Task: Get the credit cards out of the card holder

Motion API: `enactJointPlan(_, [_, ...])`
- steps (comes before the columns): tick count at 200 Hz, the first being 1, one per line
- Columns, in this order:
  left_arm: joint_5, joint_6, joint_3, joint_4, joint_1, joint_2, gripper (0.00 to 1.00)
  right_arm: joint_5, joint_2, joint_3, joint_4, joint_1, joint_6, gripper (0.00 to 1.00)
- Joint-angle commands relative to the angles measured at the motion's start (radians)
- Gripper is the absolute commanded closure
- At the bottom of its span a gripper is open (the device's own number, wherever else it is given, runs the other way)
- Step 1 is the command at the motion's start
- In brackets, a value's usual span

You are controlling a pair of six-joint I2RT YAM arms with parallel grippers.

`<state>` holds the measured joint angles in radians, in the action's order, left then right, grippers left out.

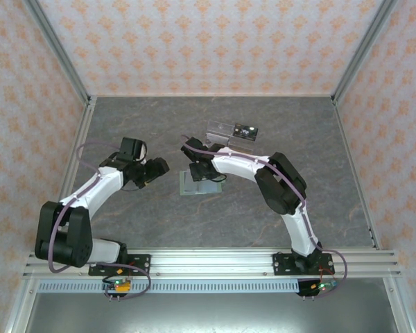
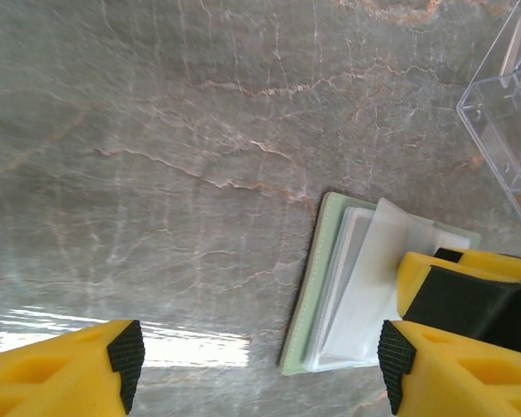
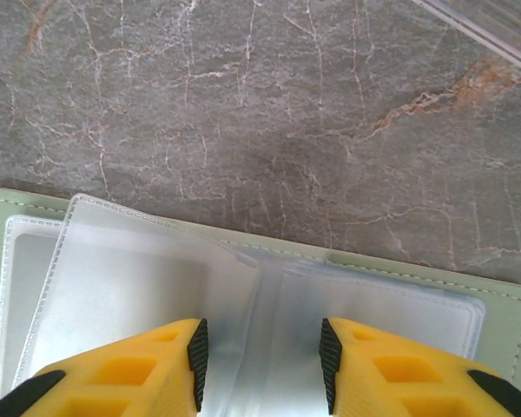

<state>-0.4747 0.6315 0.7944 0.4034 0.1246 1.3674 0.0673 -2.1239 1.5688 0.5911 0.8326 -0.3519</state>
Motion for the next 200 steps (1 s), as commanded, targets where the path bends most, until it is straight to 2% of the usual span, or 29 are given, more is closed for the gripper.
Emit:
enactJointPlan(1, [-0.097, 0.040, -0.024, -0.102, 0.022, 0.032, 0.35, -0.031, -0.026, -0.033, 0.038, 0.000, -0.015, 0.60])
enactJointPlan(37, [-0.163, 0.078, -0.032, -0.201, 0.078, 0.094, 0.52, -0.021, -0.021, -0.052, 0.020, -0.004, -0.023, 0.64])
enactJointPlan(84, [-0.184, 0.104, -0.015, -0.268, 0.152, 0.186, 0.63, -0.008, -0.018, -0.066, 0.007, -0.009, -0.027, 0.67])
enactJointPlan(105, [-0.196, 0.115, -0.007, -0.289, 0.166, 0.221, 0.72, -0.004, -0.016, -0.070, 0.003, -0.011, -0.029, 0.67])
enactJointPlan(163, [-0.170, 0.105, 0.016, -0.254, 0.172, 0.265, 0.74, 0.015, -0.013, -0.079, -0.008, -0.015, -0.037, 0.68])
enactJointPlan(200, [-0.198, 0.108, 0.015, -0.275, 0.175, 0.278, 0.75, 0.020, -0.011, -0.085, -0.012, -0.016, -0.037, 0.68])
